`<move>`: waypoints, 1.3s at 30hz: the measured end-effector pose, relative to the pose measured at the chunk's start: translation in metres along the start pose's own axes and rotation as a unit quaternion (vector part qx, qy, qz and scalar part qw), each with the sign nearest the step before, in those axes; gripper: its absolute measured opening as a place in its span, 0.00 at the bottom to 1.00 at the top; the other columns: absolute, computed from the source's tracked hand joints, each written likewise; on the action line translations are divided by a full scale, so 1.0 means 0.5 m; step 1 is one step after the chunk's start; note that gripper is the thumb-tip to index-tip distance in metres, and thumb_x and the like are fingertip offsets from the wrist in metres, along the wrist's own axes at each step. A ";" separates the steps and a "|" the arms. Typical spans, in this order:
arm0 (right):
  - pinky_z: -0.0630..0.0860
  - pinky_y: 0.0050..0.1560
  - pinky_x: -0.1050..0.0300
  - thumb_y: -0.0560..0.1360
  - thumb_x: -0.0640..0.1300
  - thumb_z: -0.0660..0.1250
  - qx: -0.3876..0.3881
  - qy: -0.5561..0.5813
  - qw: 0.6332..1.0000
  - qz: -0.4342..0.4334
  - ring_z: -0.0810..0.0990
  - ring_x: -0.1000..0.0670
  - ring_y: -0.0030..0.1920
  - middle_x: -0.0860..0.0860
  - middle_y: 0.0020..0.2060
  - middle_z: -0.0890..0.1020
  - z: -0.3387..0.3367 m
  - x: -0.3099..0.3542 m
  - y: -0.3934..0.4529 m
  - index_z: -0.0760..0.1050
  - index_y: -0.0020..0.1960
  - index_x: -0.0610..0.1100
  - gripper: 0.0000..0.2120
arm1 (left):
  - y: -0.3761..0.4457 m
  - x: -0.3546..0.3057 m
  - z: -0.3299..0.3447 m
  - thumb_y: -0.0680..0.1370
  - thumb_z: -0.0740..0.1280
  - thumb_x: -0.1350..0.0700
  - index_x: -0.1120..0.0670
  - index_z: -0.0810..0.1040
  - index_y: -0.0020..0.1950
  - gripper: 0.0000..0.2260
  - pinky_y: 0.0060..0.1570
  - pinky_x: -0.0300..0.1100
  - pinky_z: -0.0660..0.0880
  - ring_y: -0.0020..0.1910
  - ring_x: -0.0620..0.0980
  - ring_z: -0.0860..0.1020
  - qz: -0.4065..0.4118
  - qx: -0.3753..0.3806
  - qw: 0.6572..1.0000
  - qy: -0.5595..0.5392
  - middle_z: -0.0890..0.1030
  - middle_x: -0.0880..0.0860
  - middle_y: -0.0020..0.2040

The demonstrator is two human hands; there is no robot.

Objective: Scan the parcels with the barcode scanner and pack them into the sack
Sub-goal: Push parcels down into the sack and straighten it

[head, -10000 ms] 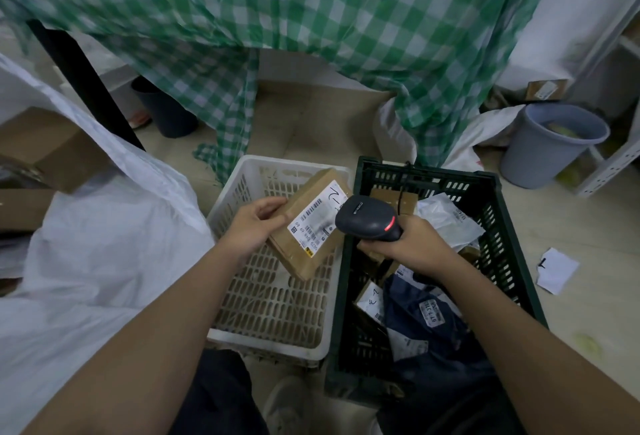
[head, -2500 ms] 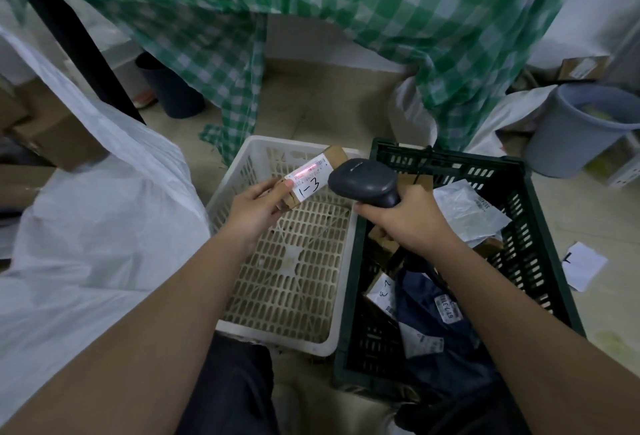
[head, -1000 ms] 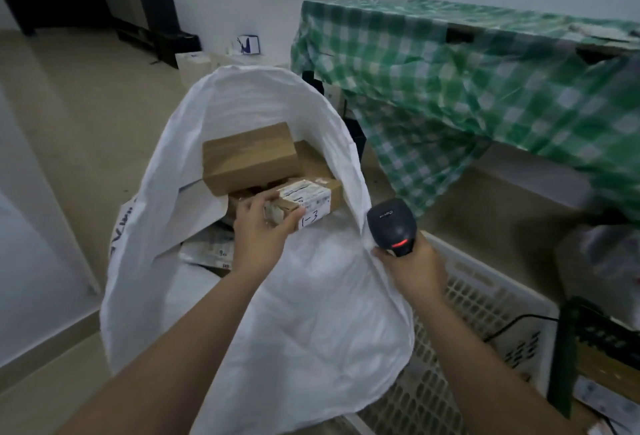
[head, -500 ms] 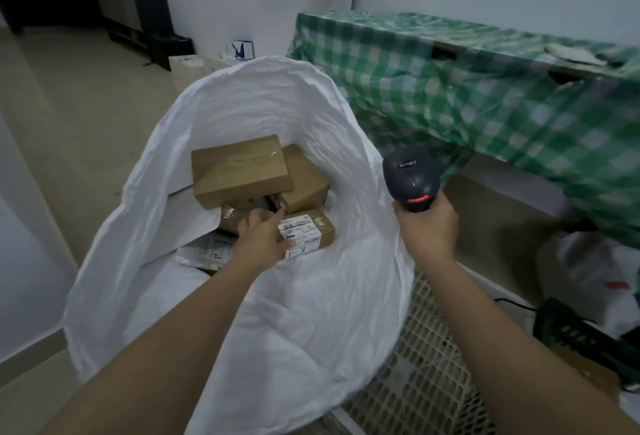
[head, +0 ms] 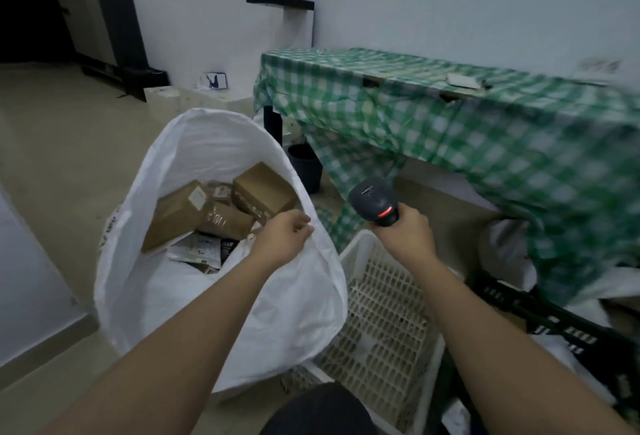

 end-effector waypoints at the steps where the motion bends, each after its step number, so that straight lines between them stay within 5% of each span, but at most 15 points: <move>1: 0.66 0.39 0.57 0.72 0.47 0.71 0.006 -0.013 1.000 -0.004 0.80 0.40 0.48 0.42 0.45 0.83 -0.020 -0.014 -0.022 0.77 0.45 0.44 0.07 | -0.008 -0.023 0.019 0.80 0.64 0.52 0.54 0.77 0.63 0.13 0.51 0.42 0.74 0.55 0.49 0.78 0.005 0.004 1.000 -0.012 0.81 0.53 0.59; 6: 0.69 0.35 0.55 0.72 0.44 0.70 0.012 -0.043 0.999 0.021 0.80 0.43 0.42 0.47 0.35 0.80 -0.139 -0.145 -0.118 0.72 0.37 0.45 0.08 | -0.054 -0.165 0.176 0.81 0.64 0.52 0.56 0.75 0.65 0.15 0.52 0.42 0.73 0.55 0.50 0.77 0.038 0.071 0.995 -0.060 0.79 0.53 0.60; 13: 0.66 0.30 0.56 0.71 0.41 0.69 0.003 -0.136 0.986 0.098 0.76 0.44 0.37 0.50 0.31 0.76 -0.305 -0.408 -0.193 0.71 0.36 0.46 0.08 | -0.091 -0.297 0.461 0.80 0.64 0.53 0.56 0.74 0.62 0.13 0.37 0.42 0.74 0.43 0.49 0.76 0.058 0.207 0.973 -0.082 0.78 0.52 0.51; 17: 0.64 0.29 0.56 0.73 0.42 0.67 0.016 -0.170 0.972 0.162 0.74 0.46 0.35 0.50 0.30 0.75 -0.310 -0.588 -0.194 0.69 0.34 0.47 0.11 | -0.100 -0.302 0.640 0.79 0.67 0.51 0.56 0.74 0.64 0.16 0.55 0.47 0.75 0.54 0.52 0.77 0.062 0.275 0.958 -0.048 0.79 0.52 0.54; 20: 0.63 0.30 0.57 0.73 0.44 0.68 -0.009 -0.140 0.963 0.229 0.75 0.44 0.35 0.50 0.28 0.73 -0.286 -0.733 -0.195 0.67 0.32 0.46 0.14 | -0.106 -0.265 0.779 0.78 0.68 0.52 0.56 0.74 0.65 0.18 0.56 0.42 0.72 0.58 0.52 0.77 0.042 0.319 0.947 -0.028 0.79 0.54 0.59; 27: 0.64 0.30 0.58 0.73 0.43 0.69 -0.131 -0.009 0.937 0.322 0.74 0.47 0.32 0.49 0.28 0.75 -0.242 -0.967 -0.123 0.69 0.34 0.43 0.13 | -0.026 -0.254 1.037 0.78 0.68 0.54 0.57 0.71 0.69 0.20 0.58 0.41 0.69 0.64 0.54 0.73 0.078 0.332 0.940 0.015 0.73 0.56 0.66; 31: 0.63 0.31 0.56 0.74 0.43 0.68 -0.173 0.032 0.927 0.332 0.70 0.49 0.30 0.48 0.27 0.73 -0.220 -1.042 -0.043 0.71 0.36 0.40 0.11 | 0.050 -0.249 1.173 0.77 0.68 0.53 0.59 0.68 0.71 0.24 0.68 0.48 0.65 0.70 0.57 0.66 0.105 0.316 0.939 0.090 0.66 0.57 0.72; 35: 0.64 0.32 0.56 0.73 0.41 0.67 -0.206 0.055 0.922 0.322 0.70 0.49 0.31 0.48 0.27 0.73 -0.205 -1.102 0.015 0.68 0.33 0.44 0.12 | 0.101 -0.184 1.265 0.78 0.68 0.53 0.56 0.52 0.78 0.35 0.71 0.55 0.62 0.74 0.62 0.59 -0.008 0.303 0.945 0.124 0.54 0.61 0.77; 39: 0.63 0.32 0.56 0.72 0.40 0.68 -0.225 0.059 0.917 0.324 0.70 0.48 0.30 0.47 0.28 0.74 -0.206 -1.150 0.022 0.70 0.34 0.41 0.10 | 0.110 -0.143 1.303 0.76 0.71 0.53 0.55 0.50 0.78 0.39 0.66 0.55 0.65 0.70 0.62 0.64 -0.060 0.291 0.951 0.081 0.63 0.61 0.71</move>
Point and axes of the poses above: each hand's wrist, its own y-axis towards the middle knuckle, its own z-axis out of the palm, x = y × z, the point moved 10 cm from there along y, towards the middle knuckle
